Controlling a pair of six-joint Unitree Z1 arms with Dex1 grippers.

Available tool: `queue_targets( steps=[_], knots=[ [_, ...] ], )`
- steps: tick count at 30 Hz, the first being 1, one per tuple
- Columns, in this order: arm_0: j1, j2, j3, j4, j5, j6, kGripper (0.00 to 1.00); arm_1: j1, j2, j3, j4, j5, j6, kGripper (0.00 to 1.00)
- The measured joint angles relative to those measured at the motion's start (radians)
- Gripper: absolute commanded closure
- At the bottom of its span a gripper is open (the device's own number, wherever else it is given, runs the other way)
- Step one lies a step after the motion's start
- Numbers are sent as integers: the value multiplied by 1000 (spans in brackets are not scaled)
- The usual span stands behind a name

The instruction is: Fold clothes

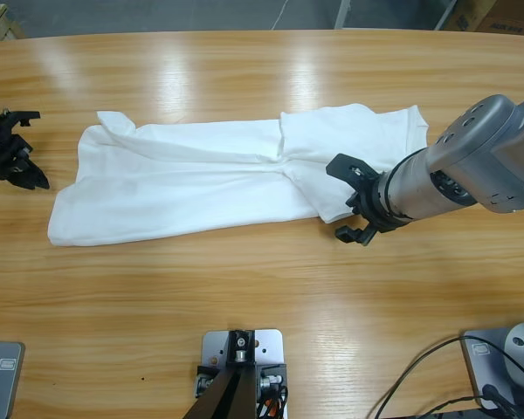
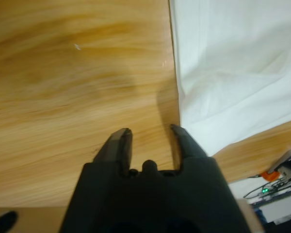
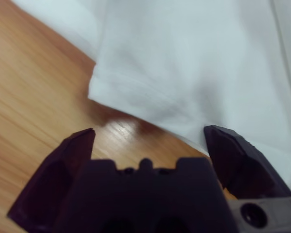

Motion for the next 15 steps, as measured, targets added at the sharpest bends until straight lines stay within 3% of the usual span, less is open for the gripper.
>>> queue_targets(
  steps=[4, 5, 6, 7, 9, 11, 15],
  knots=[
    [-11, -22, -6, -28, -21, -1, 49, 0, 2, 0, -3, 0, 0, 87],
    [-28, -30, -21, -40, -39, 24, 111, 0, 3, 0, -5, 0, 0, 87],
    [-54, -36, -42, -49, -52, 59, 333, 0, 6, 0, -7, 0, 0, 87],
    [-86, -38, -76, -58, -60, 100, 439, 0, 8, 0, -10, 0, 0, 87],
    [-144, -39, -148, -66, -71, 136, 498, 1, 11, 0, -17, 0, 0, 87],
    [-189, -39, -223, -67, -91, 32, 501, 1, 12, 0, -21, 0, 0, 87],
    [-222, -36, -308, -65, -99, -406, 501, 2, 24, 0, -28, 0, 0, 87]
  ],
)
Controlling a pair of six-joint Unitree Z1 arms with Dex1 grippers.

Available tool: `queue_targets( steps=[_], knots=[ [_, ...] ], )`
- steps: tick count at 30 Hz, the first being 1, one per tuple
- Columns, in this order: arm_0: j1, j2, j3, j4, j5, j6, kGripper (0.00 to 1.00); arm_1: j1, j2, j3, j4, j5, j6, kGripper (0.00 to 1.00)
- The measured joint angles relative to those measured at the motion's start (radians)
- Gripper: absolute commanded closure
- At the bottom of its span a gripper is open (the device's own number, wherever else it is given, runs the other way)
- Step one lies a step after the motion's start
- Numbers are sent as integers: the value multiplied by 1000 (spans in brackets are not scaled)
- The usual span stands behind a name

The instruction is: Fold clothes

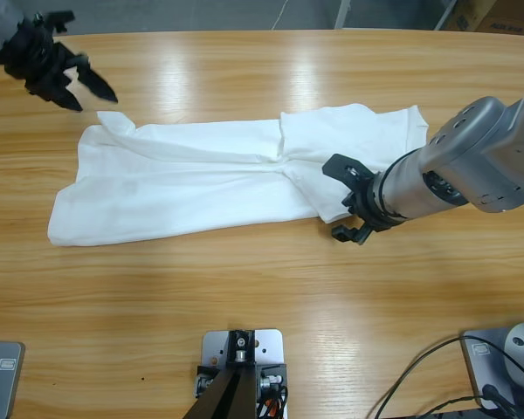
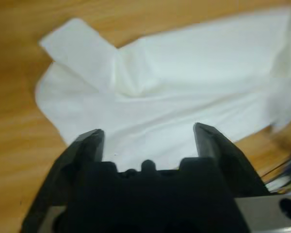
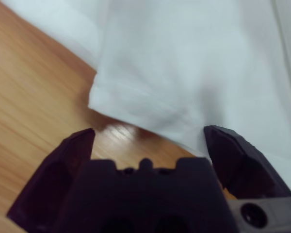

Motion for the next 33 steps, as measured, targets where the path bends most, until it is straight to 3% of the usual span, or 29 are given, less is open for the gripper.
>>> queue_targets(
  steps=[6, 14, 17, 20, 22, 25, 27, 31, 33],
  knots=[
    [0, 30, -10, 61, 1, -369, 497, 0, 13, 4, -14, 0, 0, 87],
    [20, 127, -40, 94, 36, -521, 483, 0, 13, 12, -23, 0, 0, 87],
    [35, 154, -76, 94, 38, -540, 400, 0, 13, 13, -25, 0, 0, 87],
    [50, 177, -118, 94, 38, -549, 198, 0, 15, 13, -35, 0, 0, 87],
    [56, 195, -133, 94, 38, -550, 135, 0, 17, 14, -43, 0, 0, 87],
    [59, 219, -141, 110, 38, -550, 128, 0, 18, 14, -46, 0, 0, 87],
    [59, 239, -142, 122, 38, -550, 155, 0, 20, 14, -52, 1, 0, 87],
    [59, 258, -145, 131, 38, -550, 381, 0, 24, 14, -62, 8, 0, 87],
    [59, 263, -156, 132, 38, -550, 545, 0, 24, 14, -64, 8, 0, 87]
  ],
)
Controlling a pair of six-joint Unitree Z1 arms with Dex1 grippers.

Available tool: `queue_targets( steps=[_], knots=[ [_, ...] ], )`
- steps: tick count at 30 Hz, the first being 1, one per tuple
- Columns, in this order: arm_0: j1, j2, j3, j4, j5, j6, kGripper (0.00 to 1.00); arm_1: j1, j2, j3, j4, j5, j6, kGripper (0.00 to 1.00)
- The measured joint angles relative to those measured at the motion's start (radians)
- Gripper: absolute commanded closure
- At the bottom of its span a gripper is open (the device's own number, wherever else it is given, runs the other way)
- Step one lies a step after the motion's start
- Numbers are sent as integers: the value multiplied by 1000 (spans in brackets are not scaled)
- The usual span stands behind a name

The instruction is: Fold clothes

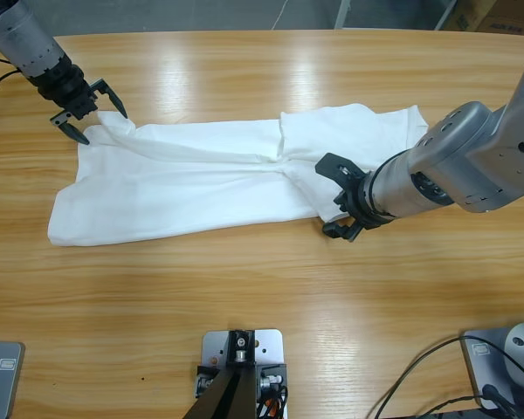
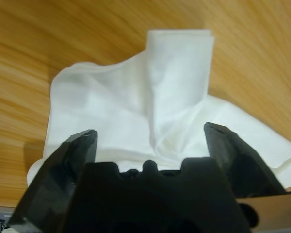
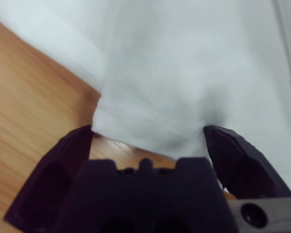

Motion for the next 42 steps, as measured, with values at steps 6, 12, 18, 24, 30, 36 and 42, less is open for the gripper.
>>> queue_targets(
  steps=[6, 12, 18, 24, 30, 36, 42],
  knots=[
    [0, 14, -28, 0, 0, 0, 933, 0, 0, 0, 0, 0, 0, 87],
    [0, 34, -32, 4, 0, 14, 1000, 0, 0, 0, 0, 0, 0, 96],
    [0, 35, -32, 11, 8, 57, 1000, 0, 0, 0, 0, 0, 0, 96],
    [-2, 17, -36, 38, 12, 67, 1000, 0, 0, 0, 0, 0, 0, 96],
    [-46, -24, -38, 112, 48, 82, 1000, 0, -1, 3, -1, 0, 0, 94],
    [-110, -48, -18, 197, 103, 23, 1000, 0, -4, 7, -3, 0, 0, 92],
    [-113, -60, 79, 218, 177, -29, 1000, 0, -13, 23, -7, 0, 1, 95]
  ],
)
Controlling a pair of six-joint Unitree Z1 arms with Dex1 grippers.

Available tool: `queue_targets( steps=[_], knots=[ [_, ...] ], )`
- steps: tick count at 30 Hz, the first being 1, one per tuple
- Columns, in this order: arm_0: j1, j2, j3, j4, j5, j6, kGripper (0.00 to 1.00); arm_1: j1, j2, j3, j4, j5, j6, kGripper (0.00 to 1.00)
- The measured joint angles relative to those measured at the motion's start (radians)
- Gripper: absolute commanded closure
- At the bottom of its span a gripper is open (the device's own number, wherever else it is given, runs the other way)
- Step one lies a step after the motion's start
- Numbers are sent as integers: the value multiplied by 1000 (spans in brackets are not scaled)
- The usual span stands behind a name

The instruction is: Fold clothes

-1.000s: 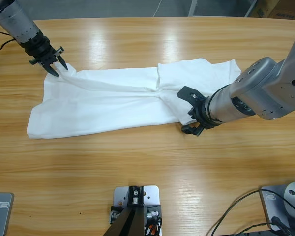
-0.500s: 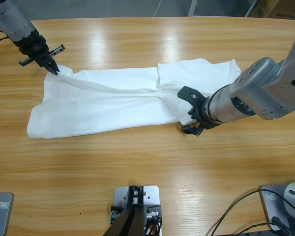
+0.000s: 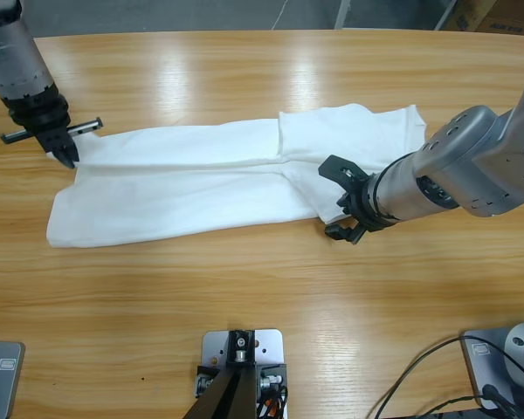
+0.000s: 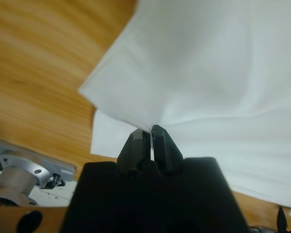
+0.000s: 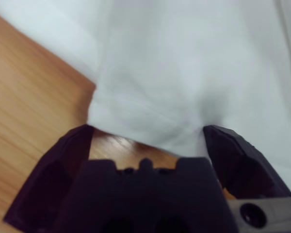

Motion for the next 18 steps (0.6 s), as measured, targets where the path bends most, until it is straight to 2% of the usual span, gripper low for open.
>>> queue_targets(
  steps=[5, 14, 15, 16, 17, 18],
  knots=[
    [-1, 0, 48, 6, 12, -21, 1000, 0, 0, 0, -1, 0, 3, 95],
    [-33, 8, 58, 48, 13, -21, 1000, 0, 0, 0, -6, 0, 6, 96],
    [-42, 11, 59, 56, 12, -21, 733, 0, 0, 0, -8, 0, 6, 96],
    [-52, 12, 64, 62, 13, -20, 372, 0, 0, 1, -10, 0, 6, 95],
    [-58, 14, 70, 66, 13, -20, 254, 0, 0, 1, -13, 0, 6, 95],
    [-63, 16, 78, 69, 13, -20, 189, 0, 0, 2, -16, 0, 6, 95]
  ],
)
